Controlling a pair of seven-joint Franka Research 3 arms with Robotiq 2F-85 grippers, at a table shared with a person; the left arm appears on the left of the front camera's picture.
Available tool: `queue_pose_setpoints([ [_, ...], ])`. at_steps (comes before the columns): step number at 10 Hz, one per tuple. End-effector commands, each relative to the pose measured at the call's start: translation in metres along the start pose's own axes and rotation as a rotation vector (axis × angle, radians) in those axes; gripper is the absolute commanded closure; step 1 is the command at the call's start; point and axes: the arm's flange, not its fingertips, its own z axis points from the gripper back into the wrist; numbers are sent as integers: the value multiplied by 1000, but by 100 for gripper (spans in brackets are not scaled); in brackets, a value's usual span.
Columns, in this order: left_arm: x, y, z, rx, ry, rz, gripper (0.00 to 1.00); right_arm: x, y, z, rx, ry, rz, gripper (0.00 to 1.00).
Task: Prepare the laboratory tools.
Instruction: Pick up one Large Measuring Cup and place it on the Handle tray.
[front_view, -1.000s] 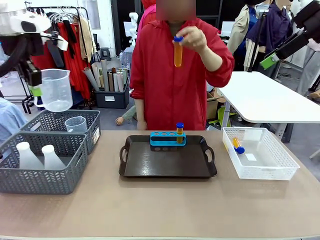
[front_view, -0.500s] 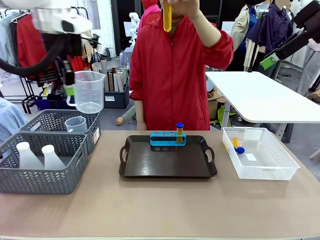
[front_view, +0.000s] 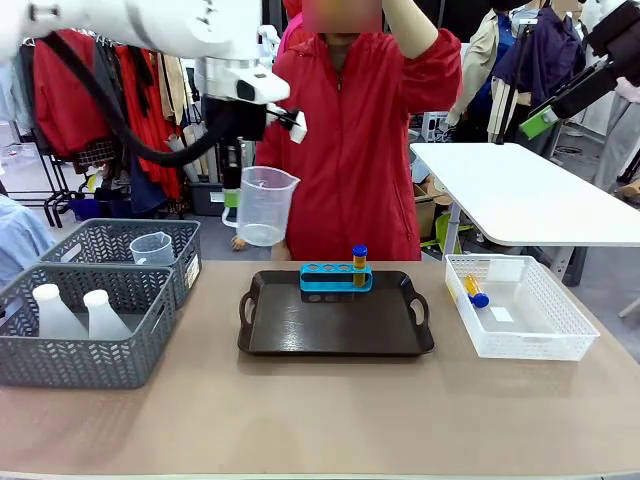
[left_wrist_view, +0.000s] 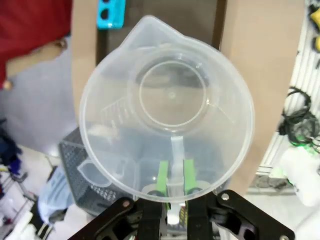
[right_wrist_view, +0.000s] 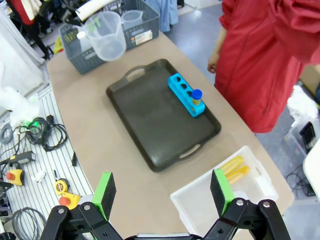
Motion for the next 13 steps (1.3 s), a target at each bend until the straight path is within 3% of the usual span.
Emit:
queue_pose_setpoints([
  [1, 23, 12, 1, -7, 23, -90, 100, 1, 0, 1, 4, -6, -1, 0],
  [5, 61, 22, -22, -22, -106, -146, 100, 1, 0, 1, 4, -6, -1, 0],
  [6, 60, 11, -25, -14, -49, -122, 100, 1, 0, 1, 4, -6, -1, 0],
  [10, 64, 15, -29, -15, -62, -129, 100, 1, 0, 1, 4, -6, -1, 0],
  [13, 78, 19, -59, -80, -58, -159, 100, 1, 0, 1, 4, -6, -1, 0],
])
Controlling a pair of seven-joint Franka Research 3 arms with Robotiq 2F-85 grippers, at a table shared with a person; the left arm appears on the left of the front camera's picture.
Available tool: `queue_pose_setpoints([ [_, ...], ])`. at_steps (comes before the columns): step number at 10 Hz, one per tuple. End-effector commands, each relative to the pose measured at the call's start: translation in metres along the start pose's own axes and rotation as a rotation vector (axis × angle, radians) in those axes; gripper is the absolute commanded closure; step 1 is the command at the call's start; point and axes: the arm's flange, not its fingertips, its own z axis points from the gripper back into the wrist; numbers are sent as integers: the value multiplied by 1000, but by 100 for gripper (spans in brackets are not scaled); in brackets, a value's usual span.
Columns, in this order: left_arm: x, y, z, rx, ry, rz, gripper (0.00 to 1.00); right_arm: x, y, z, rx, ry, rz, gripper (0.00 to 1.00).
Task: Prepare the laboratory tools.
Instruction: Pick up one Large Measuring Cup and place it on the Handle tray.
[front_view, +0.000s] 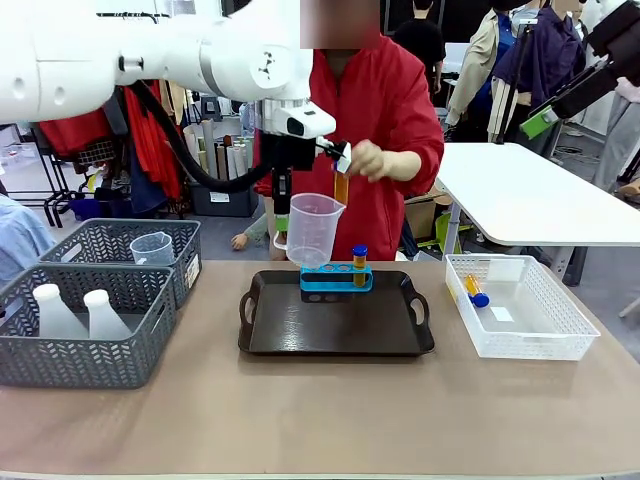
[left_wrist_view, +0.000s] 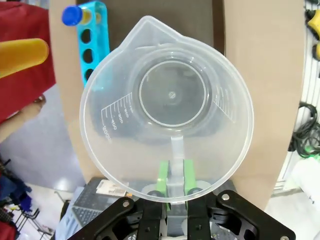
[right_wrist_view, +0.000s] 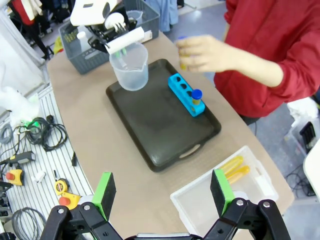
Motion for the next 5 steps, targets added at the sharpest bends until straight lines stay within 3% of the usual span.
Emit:
queue_pose_setpoints([
  [1, -4, -1, 2, -28, -25, -8, 100, 1, 1, 1, 5, -6, -1, 0],
  [5, -43, -20, 7, -23, -71, 67, 100, 1, 1, 1, 5, -6, -1, 0],
])
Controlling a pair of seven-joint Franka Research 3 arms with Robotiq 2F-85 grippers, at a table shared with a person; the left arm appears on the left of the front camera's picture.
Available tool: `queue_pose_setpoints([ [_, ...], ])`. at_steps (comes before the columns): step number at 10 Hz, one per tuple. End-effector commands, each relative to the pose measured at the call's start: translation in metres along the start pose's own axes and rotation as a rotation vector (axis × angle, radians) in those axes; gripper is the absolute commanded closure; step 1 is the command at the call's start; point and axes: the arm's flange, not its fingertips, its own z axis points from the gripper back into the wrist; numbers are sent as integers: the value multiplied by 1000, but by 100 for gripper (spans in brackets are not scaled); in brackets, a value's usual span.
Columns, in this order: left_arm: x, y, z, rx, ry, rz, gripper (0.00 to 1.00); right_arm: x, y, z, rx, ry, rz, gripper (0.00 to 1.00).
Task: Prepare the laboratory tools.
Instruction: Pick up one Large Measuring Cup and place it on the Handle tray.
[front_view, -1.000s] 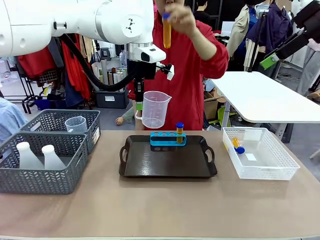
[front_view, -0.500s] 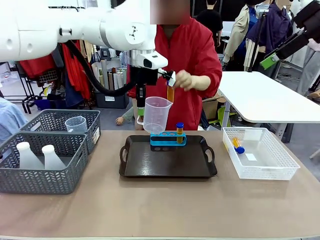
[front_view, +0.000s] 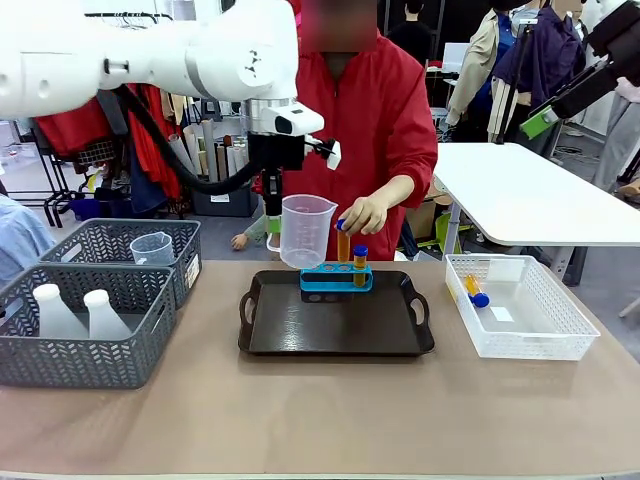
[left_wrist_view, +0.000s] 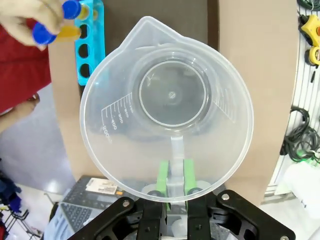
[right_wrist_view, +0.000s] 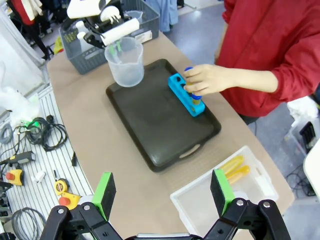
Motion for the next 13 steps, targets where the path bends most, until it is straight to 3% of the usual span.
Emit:
queue_pose_setpoints([
  [1, -19, -15, -6, 5, -29, 24, 100, 1, 1, 1, 5, -6, -1, 0],
  [7, -8, -5, -1, -4, -12, 16, 100, 1, 1, 1, 5, -6, -1, 0],
  [11, 65, 34, -45, 28, -9, -143, 100, 1, 1, 1, 5, -6, -1, 0],
  [13, 103, 60, -71, 66, 19, -160, 100, 1, 1, 1, 5, -6, -1, 0],
])
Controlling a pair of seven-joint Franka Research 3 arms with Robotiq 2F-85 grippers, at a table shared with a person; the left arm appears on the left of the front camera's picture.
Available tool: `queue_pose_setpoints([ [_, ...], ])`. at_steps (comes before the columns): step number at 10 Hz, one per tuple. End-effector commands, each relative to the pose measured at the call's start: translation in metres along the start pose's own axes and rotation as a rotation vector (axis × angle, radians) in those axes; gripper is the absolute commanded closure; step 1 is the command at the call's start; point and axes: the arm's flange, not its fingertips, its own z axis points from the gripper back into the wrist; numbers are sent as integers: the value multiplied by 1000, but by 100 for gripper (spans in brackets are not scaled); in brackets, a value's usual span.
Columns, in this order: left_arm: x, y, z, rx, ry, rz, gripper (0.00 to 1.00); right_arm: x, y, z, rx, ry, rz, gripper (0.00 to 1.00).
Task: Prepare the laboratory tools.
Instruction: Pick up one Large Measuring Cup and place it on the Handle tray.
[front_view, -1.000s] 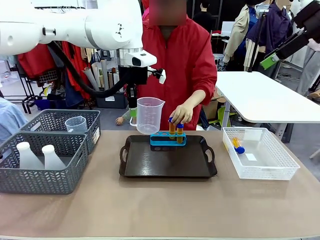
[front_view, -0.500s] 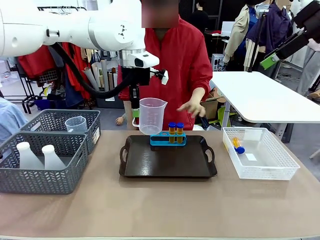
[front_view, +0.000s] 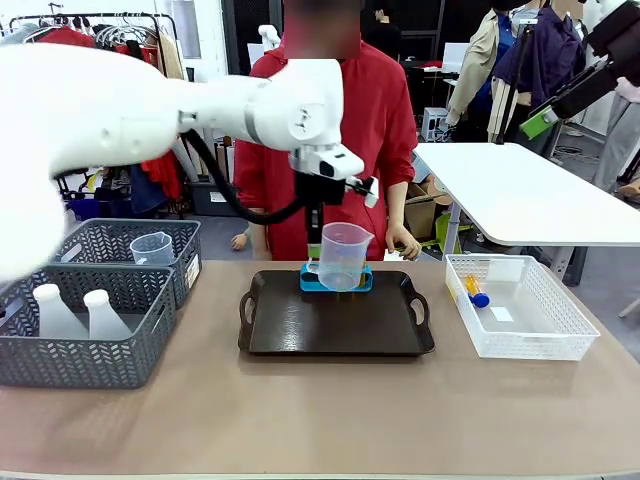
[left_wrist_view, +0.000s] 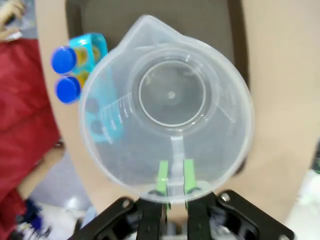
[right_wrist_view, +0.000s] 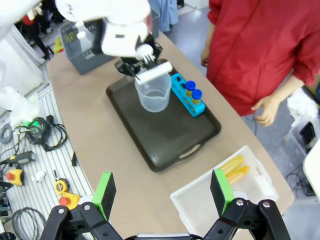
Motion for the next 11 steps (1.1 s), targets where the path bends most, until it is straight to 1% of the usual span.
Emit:
queue_pose_setpoints([
  [1, 23, 40, 3, 35, -6, -56, 100, 1, 0, 1, 5, -6, -1, 0],
  [3, 48, 56, -22, 24, -27, -88, 100, 1, 0, 1, 5, -6, -1, 0],
  [5, 63, 62, -44, -17, -23, -125, 100, 1, 0, 1, 5, -6, -1, 0],
  [11, 70, 61, -85, -68, -35, -164, 100, 1, 0, 1, 5, -6, -1, 0],
])
